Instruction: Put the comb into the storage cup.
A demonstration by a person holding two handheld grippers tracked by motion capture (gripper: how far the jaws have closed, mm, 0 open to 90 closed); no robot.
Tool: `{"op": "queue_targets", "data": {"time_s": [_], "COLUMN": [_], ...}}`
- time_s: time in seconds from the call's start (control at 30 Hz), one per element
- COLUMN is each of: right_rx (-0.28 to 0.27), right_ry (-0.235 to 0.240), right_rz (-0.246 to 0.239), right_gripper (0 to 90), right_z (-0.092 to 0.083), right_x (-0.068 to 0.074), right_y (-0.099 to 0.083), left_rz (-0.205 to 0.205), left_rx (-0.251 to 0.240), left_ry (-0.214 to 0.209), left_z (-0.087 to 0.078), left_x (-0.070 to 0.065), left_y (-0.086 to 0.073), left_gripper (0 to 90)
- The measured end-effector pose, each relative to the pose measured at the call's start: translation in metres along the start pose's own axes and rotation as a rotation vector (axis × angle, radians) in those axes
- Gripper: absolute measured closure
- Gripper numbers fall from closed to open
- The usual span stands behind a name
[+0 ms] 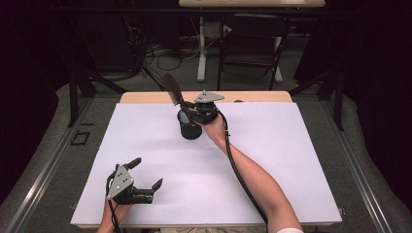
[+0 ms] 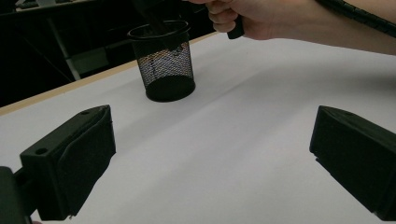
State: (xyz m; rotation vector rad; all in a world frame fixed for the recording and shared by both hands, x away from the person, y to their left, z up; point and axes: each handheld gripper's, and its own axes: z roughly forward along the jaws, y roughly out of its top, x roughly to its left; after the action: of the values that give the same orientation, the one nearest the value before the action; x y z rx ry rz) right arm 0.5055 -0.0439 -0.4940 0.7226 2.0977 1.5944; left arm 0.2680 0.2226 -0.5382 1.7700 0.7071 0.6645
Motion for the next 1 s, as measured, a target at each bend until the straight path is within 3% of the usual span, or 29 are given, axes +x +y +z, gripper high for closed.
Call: {"op": "queue_targets", "data": {"time_s": [1.0], "right_rx": [0.048], "right_ry": [-0.010], "right_rz": [-0.014], "right_gripper": [72.7], "right_z": [0.0030], "right_x": [-0.0005], "right_y": [-0.0084], "left_rz": [0.003], "left_rx": [0.003], "left_ry": [0.000], "left_z": [0.0005], "left_x": [0.0000], "left_y": [0.0000], "left_gripper": [0.3]}}
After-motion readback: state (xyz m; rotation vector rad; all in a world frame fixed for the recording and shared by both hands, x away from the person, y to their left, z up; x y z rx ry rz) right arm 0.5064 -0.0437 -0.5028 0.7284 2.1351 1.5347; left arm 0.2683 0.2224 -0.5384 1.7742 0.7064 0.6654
